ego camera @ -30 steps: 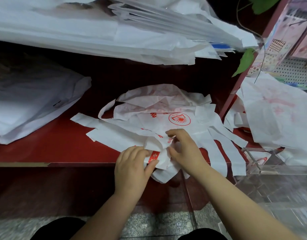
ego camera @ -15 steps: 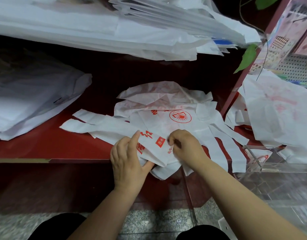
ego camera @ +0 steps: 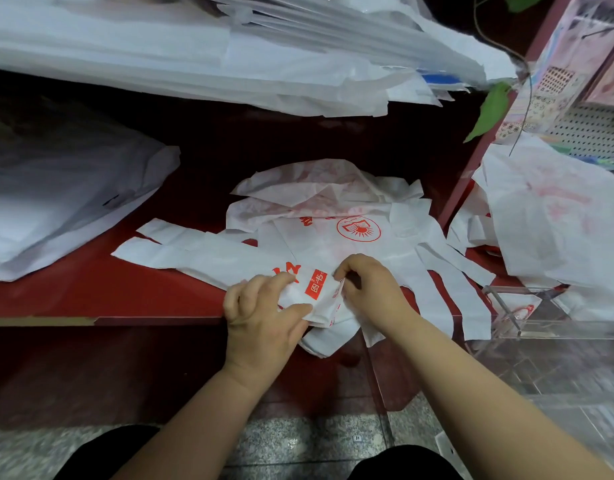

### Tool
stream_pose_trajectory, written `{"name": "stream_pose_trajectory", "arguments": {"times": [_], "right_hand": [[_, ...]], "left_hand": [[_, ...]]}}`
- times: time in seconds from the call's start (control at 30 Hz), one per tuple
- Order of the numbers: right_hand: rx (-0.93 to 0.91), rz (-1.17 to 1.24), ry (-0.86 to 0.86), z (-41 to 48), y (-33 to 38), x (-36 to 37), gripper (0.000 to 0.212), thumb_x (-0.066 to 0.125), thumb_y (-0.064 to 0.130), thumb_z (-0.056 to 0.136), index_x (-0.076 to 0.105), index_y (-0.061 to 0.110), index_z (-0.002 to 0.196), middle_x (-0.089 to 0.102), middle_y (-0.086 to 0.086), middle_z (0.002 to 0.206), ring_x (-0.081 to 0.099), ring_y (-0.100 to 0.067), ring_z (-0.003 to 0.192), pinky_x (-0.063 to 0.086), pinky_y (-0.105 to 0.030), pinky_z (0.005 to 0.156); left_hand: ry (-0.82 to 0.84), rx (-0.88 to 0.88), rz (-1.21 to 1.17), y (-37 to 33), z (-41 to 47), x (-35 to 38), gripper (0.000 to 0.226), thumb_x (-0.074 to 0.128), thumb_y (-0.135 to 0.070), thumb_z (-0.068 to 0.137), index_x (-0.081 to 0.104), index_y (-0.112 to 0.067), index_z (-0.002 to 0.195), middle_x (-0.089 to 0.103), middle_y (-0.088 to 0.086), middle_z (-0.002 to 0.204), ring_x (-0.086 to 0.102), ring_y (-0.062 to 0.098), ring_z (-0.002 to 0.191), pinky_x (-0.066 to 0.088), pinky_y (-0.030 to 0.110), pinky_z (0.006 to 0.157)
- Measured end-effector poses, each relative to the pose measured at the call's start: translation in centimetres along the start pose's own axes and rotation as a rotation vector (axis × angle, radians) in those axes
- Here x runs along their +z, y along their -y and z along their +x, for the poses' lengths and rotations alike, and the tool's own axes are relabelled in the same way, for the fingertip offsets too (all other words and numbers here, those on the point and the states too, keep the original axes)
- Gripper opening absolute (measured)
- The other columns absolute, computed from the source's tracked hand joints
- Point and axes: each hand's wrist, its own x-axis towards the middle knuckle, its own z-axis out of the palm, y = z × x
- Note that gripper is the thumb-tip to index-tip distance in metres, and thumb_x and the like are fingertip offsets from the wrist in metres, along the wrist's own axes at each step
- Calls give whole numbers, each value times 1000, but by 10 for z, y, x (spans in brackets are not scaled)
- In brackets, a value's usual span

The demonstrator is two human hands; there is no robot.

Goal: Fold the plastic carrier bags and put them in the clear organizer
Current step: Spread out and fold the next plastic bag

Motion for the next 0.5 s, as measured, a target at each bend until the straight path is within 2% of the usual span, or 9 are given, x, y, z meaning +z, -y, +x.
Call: {"name": "stream_pose_trajectory", "arguments": {"times": [0.03, 0.1, 0.2, 0.3, 0.4, 0.5], "right_hand": [[5, 0, -9, 1, 1, 0, 19, 47, -11, 80, 62, -3, 89, 62, -14, 97, 50, -21, 92, 30, -17, 71], [16, -5, -18, 2, 1, -1, 20, 47, -11, 81, 63, -4, 90, 62, -14, 98, 50, -21, 92, 30, -16, 70], [50, 5, -23, 2, 2, -4, 28, 42, -14, 80, 66, -4, 89, 64, -15, 102, 54, -24, 98, 32, -14, 75], [53, 29, -117, -5, 10, -8, 26, 43, -6, 81, 67, -3, 91, 65, -12, 107, 55, -23, 105, 31, -10, 79], [-100, 37, -35, -17, 24, -5, 32, 47, 24, 78, 69, 3, 87, 68, -6, 102, 57, -17, 95, 36, -15, 82], [-106, -62, 47, -21, 22, 3, 16, 61, 17, 83, 65, 2, 84, 66, -9, 94, 57, -23, 88, 40, -30, 77]], "left_hand": [[40, 34, -20, 3, 1, 1, 24, 52, -32, 71, 72, -25, 61, 57, 1, 109, 45, 23, 101, 18, 35, 97], [153, 98, -59, 10, 3, 2, 28, 49, -31, 75, 75, -20, 68, 69, 6, 102, 53, 23, 104, 18, 34, 103], [253, 113, -115, 16, 2, 2, 33, 49, -34, 77, 76, -16, 77, 72, 4, 92, 67, 19, 90, 33, 30, 94], [237, 110, -168, 16, 0, 1, 30, 51, -31, 77, 76, -15, 79, 72, 3, 87, 54, 14, 90, 36, 28, 86], [199, 103, -200, 14, 2, -1, 27, 51, -24, 73, 76, -13, 76, 69, 3, 79, 47, 14, 83, 37, 25, 74], [258, 103, -209, 12, 2, -2, 27, 52, -26, 72, 75, -14, 79, 67, 2, 77, 45, 14, 80, 35, 22, 69]]}}
